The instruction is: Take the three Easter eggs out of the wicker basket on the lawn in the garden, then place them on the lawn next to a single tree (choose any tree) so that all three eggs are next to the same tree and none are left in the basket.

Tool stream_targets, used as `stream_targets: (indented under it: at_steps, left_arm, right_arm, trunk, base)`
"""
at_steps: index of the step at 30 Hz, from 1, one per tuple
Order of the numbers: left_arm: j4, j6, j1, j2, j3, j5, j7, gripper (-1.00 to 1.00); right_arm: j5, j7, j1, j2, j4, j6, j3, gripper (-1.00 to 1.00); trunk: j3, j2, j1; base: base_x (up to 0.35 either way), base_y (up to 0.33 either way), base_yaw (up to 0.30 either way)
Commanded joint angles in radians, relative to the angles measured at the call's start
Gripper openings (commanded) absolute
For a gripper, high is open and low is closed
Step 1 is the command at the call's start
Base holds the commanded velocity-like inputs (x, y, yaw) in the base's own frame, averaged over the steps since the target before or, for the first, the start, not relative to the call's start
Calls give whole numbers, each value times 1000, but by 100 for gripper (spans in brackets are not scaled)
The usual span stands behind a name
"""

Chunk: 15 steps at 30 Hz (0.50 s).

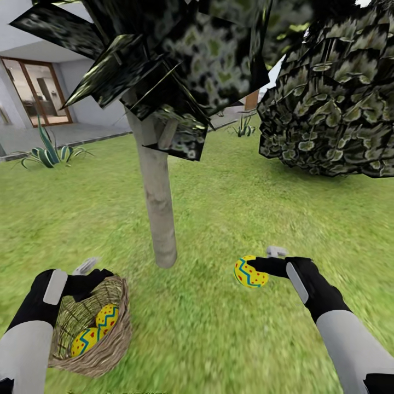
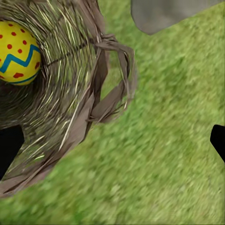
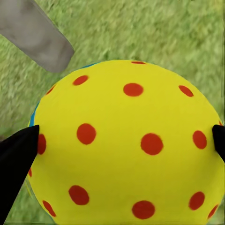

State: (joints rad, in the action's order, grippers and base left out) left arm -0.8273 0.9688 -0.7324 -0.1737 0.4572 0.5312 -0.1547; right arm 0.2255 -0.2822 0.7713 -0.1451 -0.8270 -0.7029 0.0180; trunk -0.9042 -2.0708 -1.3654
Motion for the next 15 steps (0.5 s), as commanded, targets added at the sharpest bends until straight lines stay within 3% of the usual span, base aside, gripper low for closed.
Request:
stream_targets:
  at_steps: [1, 6, 11, 15]
  left_arm:
    - [0, 4, -1, 0, 1, 10, -9, 100]
    - [-1, 4, -1, 1, 1, 10, -11, 100]
    - [-7, 16, -1, -3, 9, 16, -13, 100]
    - [-17, 50, 0, -11, 7, 90, -13, 100]
  right_arm:
    - [-18, 0, 0, -1, -1, -2, 2, -100]
    - [-52, 0, 0, -1, 54, 76, 2, -100]
    - [-54, 0, 0, -2, 65, 84, 1, -100]
    - [-51, 0, 0, -2, 66, 84, 0, -100]
  trunk:
    - [-1, 0, 0]
    - [1, 0, 0]
    - [1, 0, 0]
    - [1, 0, 0]
  base:
    - [1, -4, 280]
    - [0, -21, 286]
    - [0, -3, 290]
    - [0, 0, 268]
